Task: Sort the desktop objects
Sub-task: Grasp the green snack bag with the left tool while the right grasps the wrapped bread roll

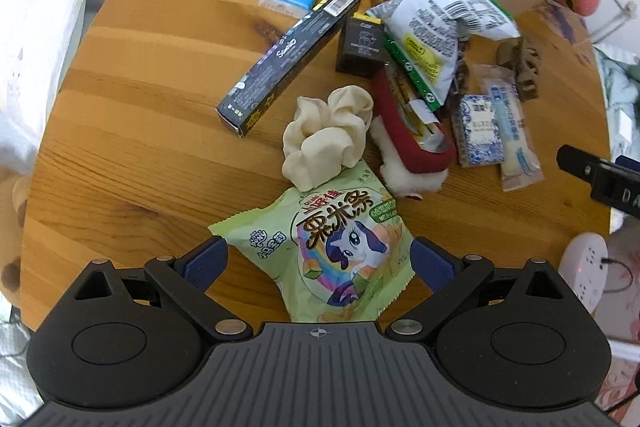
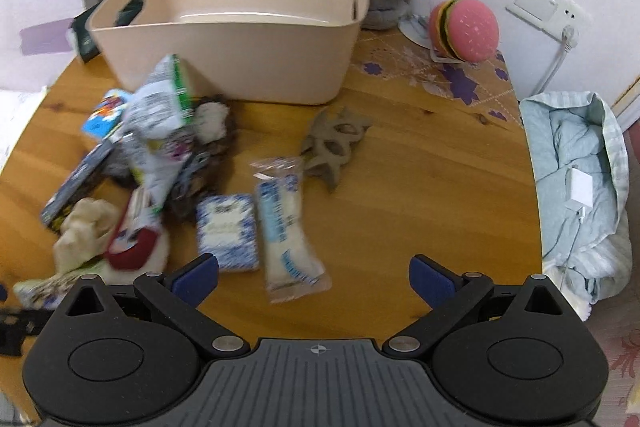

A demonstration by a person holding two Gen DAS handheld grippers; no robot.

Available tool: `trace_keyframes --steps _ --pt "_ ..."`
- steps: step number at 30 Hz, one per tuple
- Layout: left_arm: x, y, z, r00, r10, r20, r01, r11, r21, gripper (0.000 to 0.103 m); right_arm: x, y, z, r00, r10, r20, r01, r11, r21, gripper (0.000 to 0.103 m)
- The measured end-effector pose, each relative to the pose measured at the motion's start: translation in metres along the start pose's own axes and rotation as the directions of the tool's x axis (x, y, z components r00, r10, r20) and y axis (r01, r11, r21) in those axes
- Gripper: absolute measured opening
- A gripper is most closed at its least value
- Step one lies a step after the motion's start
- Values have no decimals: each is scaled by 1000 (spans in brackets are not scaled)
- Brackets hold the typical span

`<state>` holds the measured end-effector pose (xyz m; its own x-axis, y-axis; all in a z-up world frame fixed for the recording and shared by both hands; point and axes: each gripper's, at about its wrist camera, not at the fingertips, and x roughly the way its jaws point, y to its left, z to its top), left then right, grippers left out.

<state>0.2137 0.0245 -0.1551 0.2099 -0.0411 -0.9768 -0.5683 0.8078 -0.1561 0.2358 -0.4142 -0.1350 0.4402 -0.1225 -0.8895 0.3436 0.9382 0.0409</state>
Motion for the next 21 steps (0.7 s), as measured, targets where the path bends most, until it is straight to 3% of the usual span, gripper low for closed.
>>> trace_keyframes --steps 9,21 --pt "26 3 5 998 -17 -54 9 991 -135 100 48 -23 14 999 16 -43 -15 999 29 101" --pt "46 0 5 998 -20 -66 10 988 -154 100 85 -11 22 991 61 -115 -57 997 43 91"
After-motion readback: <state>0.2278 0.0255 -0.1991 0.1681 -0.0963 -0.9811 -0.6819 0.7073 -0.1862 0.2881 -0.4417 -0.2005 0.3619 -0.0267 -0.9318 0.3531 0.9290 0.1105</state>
